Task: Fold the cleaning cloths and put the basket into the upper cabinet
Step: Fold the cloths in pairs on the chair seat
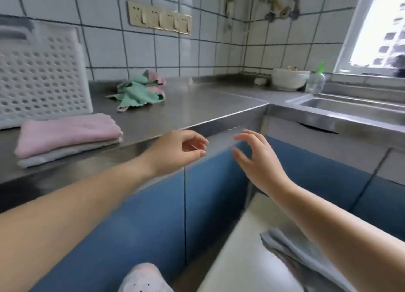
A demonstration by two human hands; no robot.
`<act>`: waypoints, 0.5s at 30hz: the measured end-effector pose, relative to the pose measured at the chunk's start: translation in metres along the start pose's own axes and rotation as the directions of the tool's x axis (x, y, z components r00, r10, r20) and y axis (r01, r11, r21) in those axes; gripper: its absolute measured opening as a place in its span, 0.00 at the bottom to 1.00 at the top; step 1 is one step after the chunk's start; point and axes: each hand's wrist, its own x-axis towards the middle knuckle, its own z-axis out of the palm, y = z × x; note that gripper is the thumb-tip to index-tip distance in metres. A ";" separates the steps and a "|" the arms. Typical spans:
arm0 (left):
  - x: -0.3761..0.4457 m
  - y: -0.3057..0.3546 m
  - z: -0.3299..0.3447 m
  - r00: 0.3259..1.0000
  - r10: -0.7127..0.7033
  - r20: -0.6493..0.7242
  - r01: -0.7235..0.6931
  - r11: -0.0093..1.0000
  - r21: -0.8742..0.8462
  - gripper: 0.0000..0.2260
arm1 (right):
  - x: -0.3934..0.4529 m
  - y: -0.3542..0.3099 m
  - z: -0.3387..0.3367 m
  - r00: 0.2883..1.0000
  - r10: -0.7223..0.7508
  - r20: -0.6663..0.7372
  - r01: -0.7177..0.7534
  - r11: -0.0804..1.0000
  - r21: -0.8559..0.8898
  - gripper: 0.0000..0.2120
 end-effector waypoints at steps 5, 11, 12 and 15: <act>0.010 -0.003 0.128 0.965 -0.021 0.262 0.065 0.985 -0.160 0.10 | -0.082 0.099 -0.057 0.965 0.262 -0.034 -0.264 0.953 -0.148 0.12; -0.004 -0.017 0.265 0.867 -0.032 0.498 0.127 0.979 -0.159 0.10 | -0.189 0.181 -0.074 0.836 0.545 -0.067 -0.539 0.792 -0.287 0.11; -0.006 -0.020 0.280 0.854 -0.030 0.520 0.112 0.986 -0.126 0.09 | -0.202 0.189 -0.072 0.814 0.577 -0.064 -0.566 0.764 -0.310 0.10; -0.013 -0.033 0.319 0.824 -0.012 0.567 0.023 1.000 -0.012 0.09 | -0.238 0.201 -0.062 0.749 0.662 -0.004 -0.622 0.703 -0.345 0.09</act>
